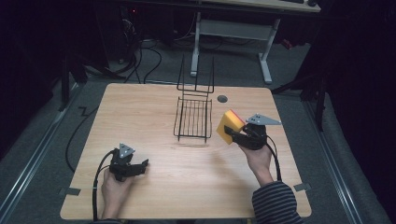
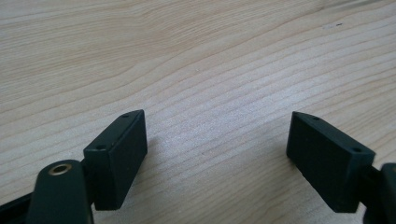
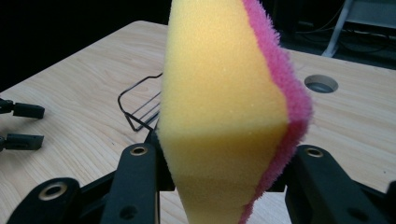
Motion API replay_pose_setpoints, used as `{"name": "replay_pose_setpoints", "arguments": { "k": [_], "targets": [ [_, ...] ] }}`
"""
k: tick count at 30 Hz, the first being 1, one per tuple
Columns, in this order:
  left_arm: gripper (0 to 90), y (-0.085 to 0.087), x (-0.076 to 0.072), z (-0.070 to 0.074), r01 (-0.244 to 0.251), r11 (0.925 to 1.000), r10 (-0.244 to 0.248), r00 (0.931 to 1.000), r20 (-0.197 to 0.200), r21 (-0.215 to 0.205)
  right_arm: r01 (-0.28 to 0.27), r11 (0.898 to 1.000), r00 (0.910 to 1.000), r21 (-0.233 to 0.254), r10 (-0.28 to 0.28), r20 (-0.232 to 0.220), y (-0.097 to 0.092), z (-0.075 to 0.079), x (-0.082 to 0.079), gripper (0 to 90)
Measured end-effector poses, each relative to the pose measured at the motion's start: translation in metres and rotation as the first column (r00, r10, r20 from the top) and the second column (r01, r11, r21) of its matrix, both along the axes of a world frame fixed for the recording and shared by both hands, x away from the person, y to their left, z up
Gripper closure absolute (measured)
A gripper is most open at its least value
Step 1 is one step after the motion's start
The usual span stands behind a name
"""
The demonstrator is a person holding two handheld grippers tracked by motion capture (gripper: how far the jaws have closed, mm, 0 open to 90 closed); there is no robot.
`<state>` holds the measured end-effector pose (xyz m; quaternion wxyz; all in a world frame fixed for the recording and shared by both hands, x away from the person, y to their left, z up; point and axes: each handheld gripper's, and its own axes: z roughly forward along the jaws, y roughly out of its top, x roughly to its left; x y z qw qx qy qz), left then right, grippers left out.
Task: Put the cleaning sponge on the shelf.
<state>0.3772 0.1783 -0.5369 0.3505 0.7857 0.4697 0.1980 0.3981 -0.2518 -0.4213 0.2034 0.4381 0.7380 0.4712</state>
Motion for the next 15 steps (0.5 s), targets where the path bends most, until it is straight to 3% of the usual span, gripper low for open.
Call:
{"name": "replay_pose_setpoints", "arguments": {
  "k": [15],
  "targets": [
    [20.9, 0.0, 0.0, 0.0, 0.0, 1.0, 0.0, 1.0, 0.0, -0.001, -0.031, 0.999, 0.9993, -0.019, 0.031, 0.02, 0.015, 0.013, 0.009, 59.5]
  ]
}}
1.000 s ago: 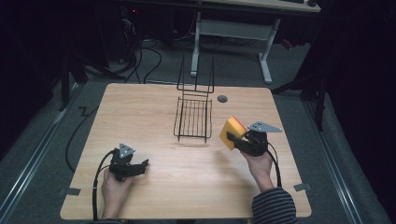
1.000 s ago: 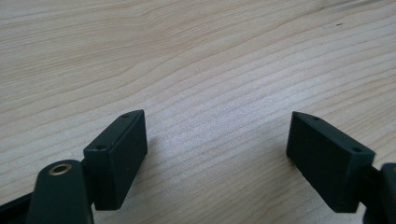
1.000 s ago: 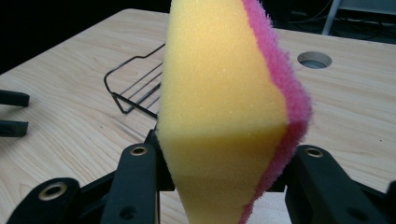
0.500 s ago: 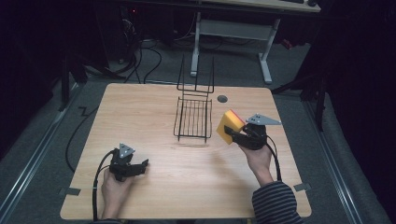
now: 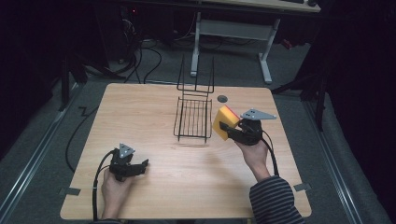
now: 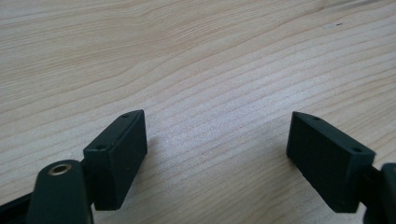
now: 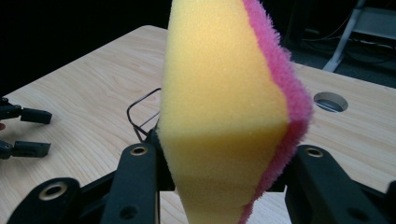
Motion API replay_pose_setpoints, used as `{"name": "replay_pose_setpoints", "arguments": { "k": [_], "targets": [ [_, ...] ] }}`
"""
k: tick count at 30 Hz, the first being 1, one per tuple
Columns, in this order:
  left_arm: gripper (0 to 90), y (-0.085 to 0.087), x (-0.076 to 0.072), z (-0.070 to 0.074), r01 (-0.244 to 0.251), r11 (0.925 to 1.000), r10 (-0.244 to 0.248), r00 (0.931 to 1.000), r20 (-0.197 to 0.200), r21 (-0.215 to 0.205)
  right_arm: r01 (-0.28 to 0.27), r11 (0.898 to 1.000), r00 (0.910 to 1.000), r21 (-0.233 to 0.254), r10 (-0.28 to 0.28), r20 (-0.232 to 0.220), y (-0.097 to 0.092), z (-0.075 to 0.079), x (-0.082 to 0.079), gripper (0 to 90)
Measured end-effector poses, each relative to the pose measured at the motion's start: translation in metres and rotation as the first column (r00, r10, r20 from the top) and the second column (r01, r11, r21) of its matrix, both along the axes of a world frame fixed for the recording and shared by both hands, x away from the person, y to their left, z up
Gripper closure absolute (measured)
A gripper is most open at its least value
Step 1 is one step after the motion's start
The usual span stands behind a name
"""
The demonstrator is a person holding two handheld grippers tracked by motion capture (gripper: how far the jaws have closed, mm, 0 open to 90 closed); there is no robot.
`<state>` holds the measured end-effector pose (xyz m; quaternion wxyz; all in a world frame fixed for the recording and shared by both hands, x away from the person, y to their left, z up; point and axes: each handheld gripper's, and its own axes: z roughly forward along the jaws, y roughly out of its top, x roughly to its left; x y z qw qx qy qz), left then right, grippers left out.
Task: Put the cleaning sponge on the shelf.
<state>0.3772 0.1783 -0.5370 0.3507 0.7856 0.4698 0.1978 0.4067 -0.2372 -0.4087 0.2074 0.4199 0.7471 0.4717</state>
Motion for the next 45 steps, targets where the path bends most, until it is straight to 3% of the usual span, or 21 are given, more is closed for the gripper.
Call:
{"name": "replay_pose_setpoints", "arguments": {
  "k": [9, 19, 28, 45],
  "targets": [
    [20.9, 0.0, 0.0, 0.0, 0.0, 1.0, 0.0, 1.0, 0.0, 0.0, -0.019, 1.0, 0.9998, -0.007, 0.019, 0.008, 0.011, 0.005, 0.007, 59.5],
    [20.8, 0.0, 0.0, 0.0, 0.001, 1.0, -0.001, 1.0, 0.0, 0.001, -0.033, 0.998, 0.9985, -0.047, 0.035, 0.042, 0.03, 0.007, 0.017, 60.0],
    [20.8, 0.0, 0.0, 0.0, 0.001, 1.0, -0.001, 1.0, 0.0, 0.001, -0.044, 0.998, 0.9987, -0.044, 0.045, 0.023, 0.043, 0.006, 0.028, 59.7],
    [20.8, 0.0, 0.0, 0.0, 0.001, 1.0, -0.001, 1.0, 0.0, 0.002, -0.046, 0.997, 0.9988, -0.055, 0.045, -0.022, 0.07, -0.013, 0.054, 59.8]
  ]
}}
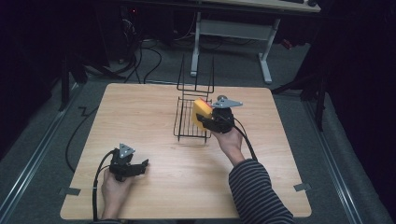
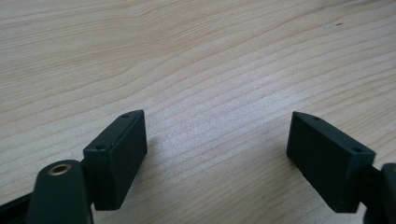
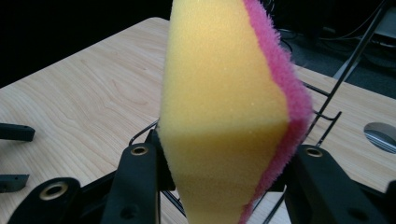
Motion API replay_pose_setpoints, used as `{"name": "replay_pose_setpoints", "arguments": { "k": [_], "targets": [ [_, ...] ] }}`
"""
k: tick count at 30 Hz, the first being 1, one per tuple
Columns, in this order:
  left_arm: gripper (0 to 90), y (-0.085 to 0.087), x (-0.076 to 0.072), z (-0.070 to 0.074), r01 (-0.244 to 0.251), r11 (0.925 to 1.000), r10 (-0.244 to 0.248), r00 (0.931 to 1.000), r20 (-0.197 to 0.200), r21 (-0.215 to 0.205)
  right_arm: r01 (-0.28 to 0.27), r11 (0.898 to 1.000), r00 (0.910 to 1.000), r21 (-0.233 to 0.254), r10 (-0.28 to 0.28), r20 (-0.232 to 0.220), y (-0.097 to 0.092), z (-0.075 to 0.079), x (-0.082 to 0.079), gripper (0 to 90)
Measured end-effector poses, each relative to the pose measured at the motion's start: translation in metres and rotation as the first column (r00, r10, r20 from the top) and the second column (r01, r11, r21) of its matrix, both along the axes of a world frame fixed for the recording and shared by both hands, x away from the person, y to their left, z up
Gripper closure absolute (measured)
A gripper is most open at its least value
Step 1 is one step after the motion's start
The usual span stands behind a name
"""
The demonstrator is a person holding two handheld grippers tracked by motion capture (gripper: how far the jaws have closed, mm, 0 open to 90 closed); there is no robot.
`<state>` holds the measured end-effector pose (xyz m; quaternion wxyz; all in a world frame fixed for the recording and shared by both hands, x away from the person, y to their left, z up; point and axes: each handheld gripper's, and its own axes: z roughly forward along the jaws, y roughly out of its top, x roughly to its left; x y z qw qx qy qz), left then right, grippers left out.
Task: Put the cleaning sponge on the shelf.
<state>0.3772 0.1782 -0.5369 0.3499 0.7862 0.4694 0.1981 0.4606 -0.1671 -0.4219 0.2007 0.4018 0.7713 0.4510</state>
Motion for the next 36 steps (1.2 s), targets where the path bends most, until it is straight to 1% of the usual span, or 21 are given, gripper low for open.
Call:
{"name": "replay_pose_setpoints", "arguments": {
  "k": [2, 4, 8, 12, 14, 16, 21, 22, 24, 36],
  "targets": [
    [20.8, 0.0, 0.0, 0.0, 0.0, 1.0, 0.0, 1.0, 0.0, 0.0, 0.0, 1.0, 1.0, 0.007, 0.0, -0.001, 0.001, -0.001, 0.002, 59.7],
    [20.8, 0.0, 0.0, 0.0, 0.002, 1.0, -0.002, 1.0, 0.0, 0.0, 0.007, 1.0, 0.9999, 0.015, -0.007, -0.015, 0.004, -0.005, 0.007, 59.7],
    [20.8, 0.0, 0.0, 0.0, 0.002, 1.0, -0.002, 1.0, 0.0, -0.001, 0.011, 1.0, 0.9997, 0.014, -0.011, -0.02, 0.007, -0.008, 0.009, 59.7],
    [20.8, 0.0, 0.0, 0.0, 0.002, 1.0, -0.002, 1.0, 0.0, -0.001, 0.013, 1.0, 0.9996, -0.001, -0.013, -0.026, 0.013, -0.013, 0.013, 59.6],
    [20.8, 0.0, 0.0, 0.0, 0.002, 1.0, -0.002, 1.0, 0.0, -0.001, 0.018, 1.0, 0.9994, -0.018, -0.018, -0.03, 0.016, -0.019, 0.016, 59.3],
    [20.9, 0.0, 0.0, 0.0, 0.002, 1.0, -0.002, 1.0, 0.0, -0.001, 0.02, 1.0, 0.9994, -0.022, -0.021, -0.028, 0.017, -0.02, 0.017, 59.3],
    [20.8, 0.0, 0.0, 0.0, 0.002, 1.0, -0.002, 1.0, 0.0, -0.001, 0.035, 0.998, 0.999, -0.051, -0.036, -0.027, 0.024, -0.028, 0.02, 59.3],
    [20.8, 0.0, 0.0, 0.0, 0.002, 1.0, -0.002, 1.0, 0.0, -0.001, 0.03, 0.998, 0.9992, -0.057, -0.032, -0.024, 0.025, -0.03, 0.02, 59.3],
    [20.8, 0.0, 0.0, 0.0, 0.002, 1.0, -0.002, 1.0, 0.0, -0.001, 0.03, 0.997, 0.999, -0.068, -0.032, -0.031, 0.028, -0.035, 0.022, 59.3],
    [20.8, 0.0, 0.0, 0.0, 0.003, 1.0, -0.003, 1.0, 0.0, 0.0, 0.029, 0.996, 0.9986, -0.083, -0.032, -0.042, 0.032, -0.044, 0.027, 59.2]
  ]
}}
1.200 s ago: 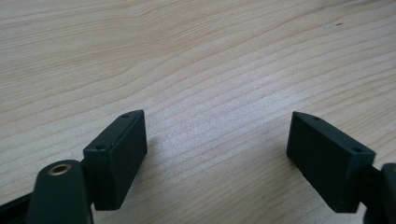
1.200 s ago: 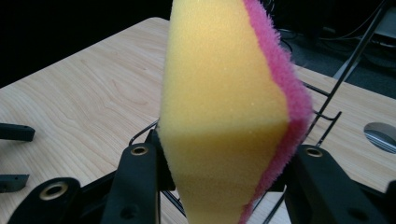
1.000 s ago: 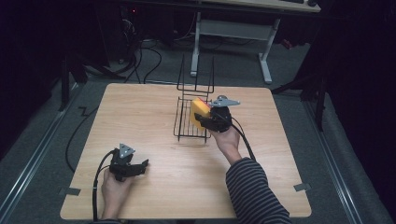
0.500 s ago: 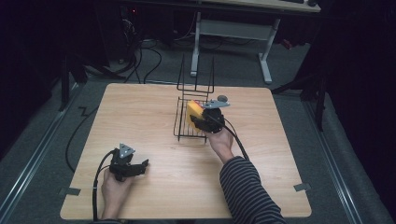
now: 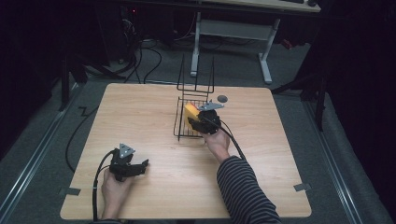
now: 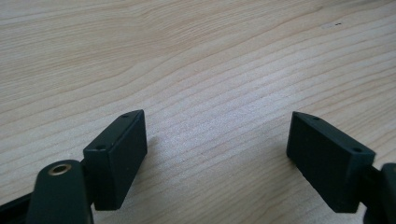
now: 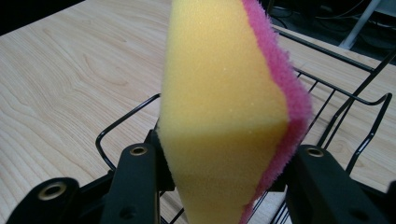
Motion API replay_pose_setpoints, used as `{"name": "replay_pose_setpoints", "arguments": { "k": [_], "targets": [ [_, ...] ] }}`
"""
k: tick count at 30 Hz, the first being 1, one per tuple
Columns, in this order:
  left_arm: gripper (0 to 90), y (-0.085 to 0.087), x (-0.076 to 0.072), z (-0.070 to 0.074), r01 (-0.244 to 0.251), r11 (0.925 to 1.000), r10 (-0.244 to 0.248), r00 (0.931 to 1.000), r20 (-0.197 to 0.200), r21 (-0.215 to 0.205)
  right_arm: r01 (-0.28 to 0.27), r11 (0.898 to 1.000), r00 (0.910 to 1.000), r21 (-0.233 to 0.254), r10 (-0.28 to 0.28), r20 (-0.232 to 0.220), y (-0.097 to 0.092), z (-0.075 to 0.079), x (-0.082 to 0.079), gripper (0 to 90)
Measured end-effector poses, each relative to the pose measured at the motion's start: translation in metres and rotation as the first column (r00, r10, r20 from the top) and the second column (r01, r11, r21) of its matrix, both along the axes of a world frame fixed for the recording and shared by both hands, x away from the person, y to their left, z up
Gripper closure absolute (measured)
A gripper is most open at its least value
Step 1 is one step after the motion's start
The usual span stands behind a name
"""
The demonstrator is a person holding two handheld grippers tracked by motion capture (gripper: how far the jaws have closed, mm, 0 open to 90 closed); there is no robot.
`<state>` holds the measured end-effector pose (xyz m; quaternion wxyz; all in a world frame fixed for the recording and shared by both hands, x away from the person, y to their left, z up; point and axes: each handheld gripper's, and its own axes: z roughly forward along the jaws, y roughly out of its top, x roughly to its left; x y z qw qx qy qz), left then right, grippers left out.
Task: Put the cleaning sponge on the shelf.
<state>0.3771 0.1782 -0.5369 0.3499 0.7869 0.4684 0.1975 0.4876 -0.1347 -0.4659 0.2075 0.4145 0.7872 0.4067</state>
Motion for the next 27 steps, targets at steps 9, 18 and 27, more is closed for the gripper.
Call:
{"name": "replay_pose_setpoints", "arguments": {
  "k": [9, 18, 27],
  "targets": [
    [20.8, 0.0, 0.0, 0.0, 0.0, 1.0, 0.0, 1.0, 0.0, -0.001, 0.002, 1.0, 0.9999, 0.0, -0.002, -0.012, -0.0018, -0.0019, 0.0018, 58.9],
    [20.9, -0.0001, 0.0, 0.0, -0.001, 1.0, 0.001, 1.0, 0.0, -0.001, 0.008, 1.0, 0.9995, -0.005, -0.009, -0.029, -0.0024, -0.0039, 0.0029, 54.9],
    [20.8, 0.0, 0.0, 0.0, 0.0, 1.0, 0.0, 1.0, 0.0, -0.002, -0.003, 0.999, 0.9988, 0.042, 0.005, -0.049, -0.0062, -0.0009, 0.0034, 36.2]
  ]
}}
